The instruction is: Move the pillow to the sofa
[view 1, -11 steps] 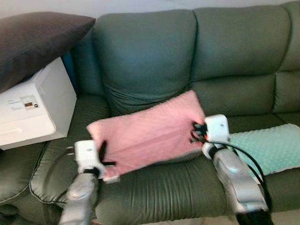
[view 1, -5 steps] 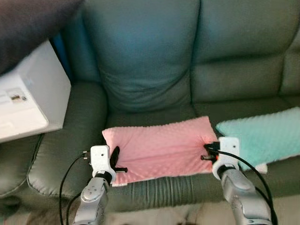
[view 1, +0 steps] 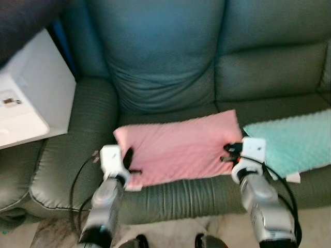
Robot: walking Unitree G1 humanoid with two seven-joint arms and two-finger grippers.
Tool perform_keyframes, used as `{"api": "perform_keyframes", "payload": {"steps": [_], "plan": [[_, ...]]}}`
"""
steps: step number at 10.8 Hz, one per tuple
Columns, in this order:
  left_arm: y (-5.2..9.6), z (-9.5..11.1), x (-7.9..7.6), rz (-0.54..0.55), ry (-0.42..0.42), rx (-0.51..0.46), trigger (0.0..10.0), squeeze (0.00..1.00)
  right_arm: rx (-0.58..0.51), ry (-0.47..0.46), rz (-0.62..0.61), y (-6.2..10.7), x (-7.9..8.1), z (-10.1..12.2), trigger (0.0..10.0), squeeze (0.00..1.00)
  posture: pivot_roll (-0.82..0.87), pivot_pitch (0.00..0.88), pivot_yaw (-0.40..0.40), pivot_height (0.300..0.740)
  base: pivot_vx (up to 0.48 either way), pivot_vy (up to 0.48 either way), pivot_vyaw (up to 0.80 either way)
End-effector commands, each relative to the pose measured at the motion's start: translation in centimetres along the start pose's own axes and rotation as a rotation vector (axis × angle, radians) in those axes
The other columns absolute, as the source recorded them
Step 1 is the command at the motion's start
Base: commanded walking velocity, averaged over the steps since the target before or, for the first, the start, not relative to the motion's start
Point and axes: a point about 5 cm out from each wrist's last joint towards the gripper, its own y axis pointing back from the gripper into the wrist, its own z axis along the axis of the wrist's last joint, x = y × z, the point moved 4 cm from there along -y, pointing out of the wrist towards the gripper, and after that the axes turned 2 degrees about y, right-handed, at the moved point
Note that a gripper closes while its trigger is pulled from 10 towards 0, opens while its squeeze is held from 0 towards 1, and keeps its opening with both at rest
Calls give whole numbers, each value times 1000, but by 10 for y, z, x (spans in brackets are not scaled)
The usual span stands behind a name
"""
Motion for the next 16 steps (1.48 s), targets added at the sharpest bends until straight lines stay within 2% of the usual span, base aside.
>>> {"api": "perform_keyframes", "payload": {"steps": [1,2,5,6,7,10,11,14,16], "plan": [[-3,-2,1,5,-11,19,10000,0,-33,20,-64,-2,-10,8,10000,0,-273,294,93,740,0,0,0],[-16,9,-12,-25,-5,8,10000,0,-61,32,-76,-2,-13,16,10000,0,-287,308,94,740,0,0,0],[-27,17,-28,-61,-15,6,10000,0,-34,13,-34,-5,-8,8,10000,0,-302,336,94,740,0,0,0],[-29,18,-28,-56,-26,8,10000,0,-32,4,-12,-9,-3,7,10000,0,-305,346,94,740,0,0,0],[-33,25,-18,-17,-47,-1,10000,0,-32,11,49,-19,11,6,10000,0,-304,381,93,740,0,0,0],[-39,42,6,102,-63,-3,10000,0,-12,30,64,-42,15,5,10000,0,-290,431,96,740,0,0,0],[-42,49,8,117,-52,-19,10000,0,-13,12,57,-49,13,9,10000,0,-289,439,95,740,0,0,0],[-49,85,23,195,-21,-117,10000,0,-134,55,72,-63,21,48,10000,0,-285,464,94,740,0,0,0],[-49,100,35,247,-13,-152,10000,0,-170,89,81,-68,25,59,10000,0,-282,476,92,740,0,0,0]]}}
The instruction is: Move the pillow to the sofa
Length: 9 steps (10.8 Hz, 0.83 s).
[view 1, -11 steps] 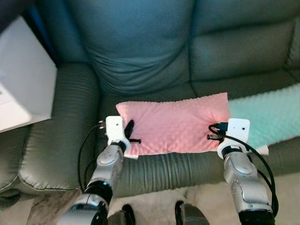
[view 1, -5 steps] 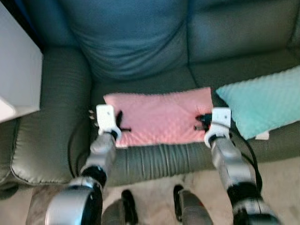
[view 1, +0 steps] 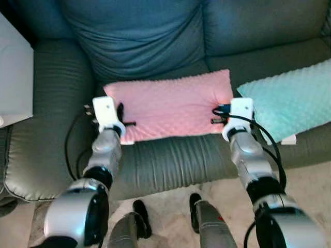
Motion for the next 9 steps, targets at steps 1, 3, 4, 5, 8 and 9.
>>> {"api": "perform_keyframes", "payload": {"steps": [1,3,4,5,8,9], "plan": [[4,-9,20,71,6,24,10000,82,23,-3,-14,3,-5,-11,10000,0,-281,478,93,740,0,0,0],[7,-16,22,91,19,39,10000,1000,17,-16,-6,3,-1,-12,10000,1000,-277,485,96,740,0,0,0],[8,-19,21,94,12,44,10000,1000,13,-12,-6,3,1,-13,10000,1000,-274,485,95,740,0,0,0],[9,-19,22,96,11,46,10000,1000,10,-11,-3,3,2,-13,10000,1000,-271,484,96,740,0,0,0],[10,-21,28,119,3,50,10000,1000,8,-11,2,3,5,-15,10000,1000,-264,478,99,740,0,0,0],[11,-23,28,121,2,53,10000,1000,6,-8,6,4,7,-15,10000,1000,-266,475,100,740,0,0,0]]}}
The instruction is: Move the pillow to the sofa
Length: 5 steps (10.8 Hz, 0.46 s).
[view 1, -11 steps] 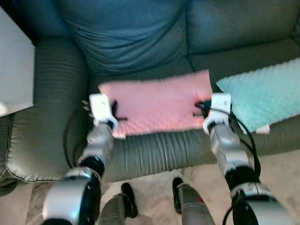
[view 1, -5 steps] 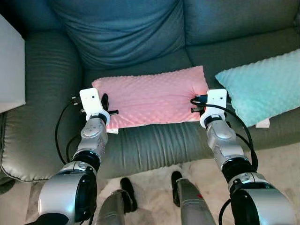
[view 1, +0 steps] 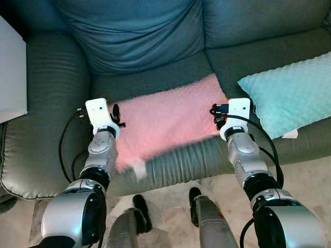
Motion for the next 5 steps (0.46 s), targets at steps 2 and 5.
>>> {"api": "perform_keyframes", "payload": {"steps": [2,5], "plan": [[9,-23,15,42,-6,60,10000,1000,39,3,3,5,2,-14,10000,1000,-266,474,100,740,0,0,0],[11,-25,18,31,24,58,10000,1000,25,2,34,7,8,-14,10000,1000,-260,470,96,740,0,0,0]]}}
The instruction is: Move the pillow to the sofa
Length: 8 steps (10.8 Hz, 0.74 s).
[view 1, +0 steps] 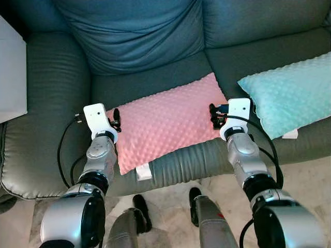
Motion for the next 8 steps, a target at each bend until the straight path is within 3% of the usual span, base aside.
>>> {"api": "perform_keyframes", "payload": {"steps": [1,4,6,8], "plan": [[8,-18,15,28,24,47,10000,1000,44,-2,45,8,11,-16,10000,1000,-253,453,98,740,0,0,0],[23,-35,29,2,-36,60,10000,1000,19,14,117,29,25,-19,10000,1000,-232,393,97,740,0,0,0],[52,-54,44,-9,-77,68,10000,1000,61,-36,208,62,41,-26,10000,1000,-220,335,96,740,0,0,0],[73,-59,51,-20,-74,87,10000,1000,141,-34,254,82,50,-40,10000,1000,-208,272,98,740,0,0,0]]}}
